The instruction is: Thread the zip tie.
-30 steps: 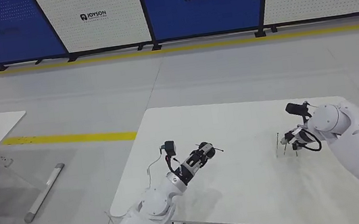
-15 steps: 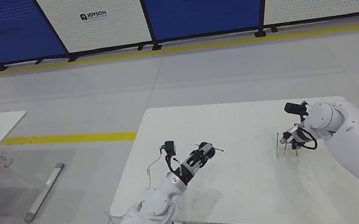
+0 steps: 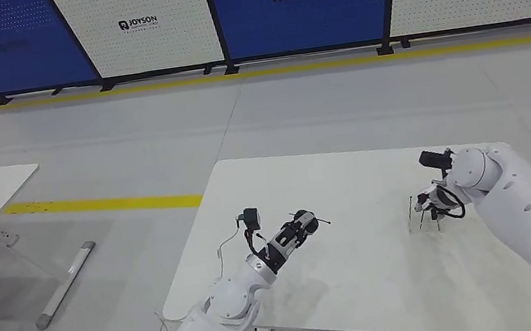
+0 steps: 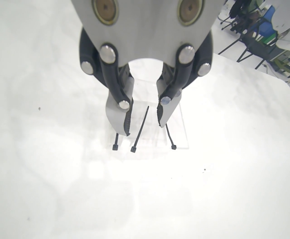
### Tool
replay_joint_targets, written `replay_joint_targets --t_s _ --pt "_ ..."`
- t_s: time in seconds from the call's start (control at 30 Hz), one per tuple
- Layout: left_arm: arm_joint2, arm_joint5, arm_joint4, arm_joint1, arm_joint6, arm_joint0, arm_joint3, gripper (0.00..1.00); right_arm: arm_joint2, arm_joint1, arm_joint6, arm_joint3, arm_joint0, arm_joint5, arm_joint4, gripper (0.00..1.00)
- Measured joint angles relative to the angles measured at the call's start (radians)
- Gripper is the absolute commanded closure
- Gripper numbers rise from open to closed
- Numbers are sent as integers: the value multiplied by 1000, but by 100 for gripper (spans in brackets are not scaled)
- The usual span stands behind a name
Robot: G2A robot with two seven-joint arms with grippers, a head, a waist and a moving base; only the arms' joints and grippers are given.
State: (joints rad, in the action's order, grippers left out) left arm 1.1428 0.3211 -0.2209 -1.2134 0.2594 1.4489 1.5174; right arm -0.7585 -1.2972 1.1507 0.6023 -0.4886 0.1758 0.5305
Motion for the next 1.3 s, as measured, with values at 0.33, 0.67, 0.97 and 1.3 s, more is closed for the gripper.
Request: replay_joint_targets --t_s 0.33,0.67,0.97,1.3 --pt "0 0 0 0 0 0 0 100 20 -30 -4 -61 25 -9 1 75" --pt "0 0 0 0 0 0 0 100 40 -62 -6 -125 52 -10 8 76" --pt "0 0 0 0 0 0 0 100 51 -89 -12 -184 72 -19 9 75" --pt "0 0 0 0 0 0 0 100 60 -116 -15 -238 91 -29 14 77"
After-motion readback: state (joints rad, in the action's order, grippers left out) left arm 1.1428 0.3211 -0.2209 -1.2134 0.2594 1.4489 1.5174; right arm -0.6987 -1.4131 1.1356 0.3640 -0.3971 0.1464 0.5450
